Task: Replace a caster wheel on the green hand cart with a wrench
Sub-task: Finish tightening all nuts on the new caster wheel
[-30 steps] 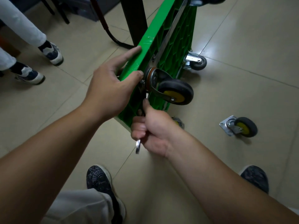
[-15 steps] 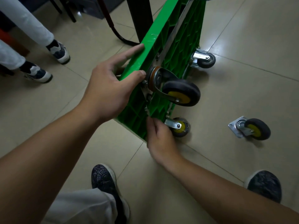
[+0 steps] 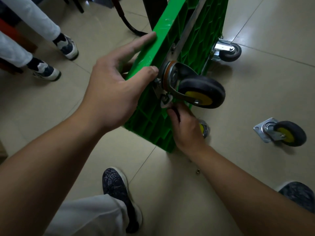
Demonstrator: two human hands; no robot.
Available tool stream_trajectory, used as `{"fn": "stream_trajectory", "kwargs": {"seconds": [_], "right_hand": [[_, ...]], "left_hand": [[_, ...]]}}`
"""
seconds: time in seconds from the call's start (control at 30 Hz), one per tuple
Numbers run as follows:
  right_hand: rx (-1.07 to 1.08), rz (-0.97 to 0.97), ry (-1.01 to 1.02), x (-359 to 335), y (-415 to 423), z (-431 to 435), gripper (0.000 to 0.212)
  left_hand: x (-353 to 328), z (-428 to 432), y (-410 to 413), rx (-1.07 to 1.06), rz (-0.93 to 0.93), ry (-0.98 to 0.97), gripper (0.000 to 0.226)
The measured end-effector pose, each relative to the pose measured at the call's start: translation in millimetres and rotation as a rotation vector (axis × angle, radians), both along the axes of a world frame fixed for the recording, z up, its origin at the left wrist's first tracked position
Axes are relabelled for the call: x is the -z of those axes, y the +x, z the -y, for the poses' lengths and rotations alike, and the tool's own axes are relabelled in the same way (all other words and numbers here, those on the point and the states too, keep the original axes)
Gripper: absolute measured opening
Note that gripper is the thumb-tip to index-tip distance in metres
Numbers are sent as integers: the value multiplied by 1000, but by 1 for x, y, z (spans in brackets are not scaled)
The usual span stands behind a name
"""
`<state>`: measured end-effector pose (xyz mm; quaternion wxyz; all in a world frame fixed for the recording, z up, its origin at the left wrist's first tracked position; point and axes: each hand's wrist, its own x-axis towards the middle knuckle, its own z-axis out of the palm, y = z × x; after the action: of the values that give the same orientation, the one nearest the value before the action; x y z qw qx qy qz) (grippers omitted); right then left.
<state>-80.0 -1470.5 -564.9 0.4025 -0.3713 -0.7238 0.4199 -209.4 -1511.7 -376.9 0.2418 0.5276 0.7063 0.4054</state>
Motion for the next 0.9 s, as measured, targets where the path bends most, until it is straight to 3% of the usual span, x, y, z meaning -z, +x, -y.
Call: {"fn": "stream_trajectory", "kwargs": {"seconds": [0.2,0.27,0.4,0.53,0.67,0.8,0.9], "right_hand": [[-96,19,-60,-1,-7,-6,31],[-119,-5,-202,-8,-8,3,17],[-99,-103,-500,-39,-11,30,33],[-147,-325,-1135,-93,-13,44,43],[-153,-457,-1246,-109,-10,44,45],[-168,-358,-1181,-95,-7,69,47],[-28,-44,-719,-56,6,85,47]], "left_hand": [[0,0,-1,10,9,-14,54],[0,0,-1,1,6,-12,54],[1,-1,0,-14,-17,-5,54],[0,0,3,-30,-32,3,53],[-3,3,8,-31,-35,-8,55],[-6,3,6,-32,-29,-16,56],[-6,2,7,-30,-24,-16,55]]}}
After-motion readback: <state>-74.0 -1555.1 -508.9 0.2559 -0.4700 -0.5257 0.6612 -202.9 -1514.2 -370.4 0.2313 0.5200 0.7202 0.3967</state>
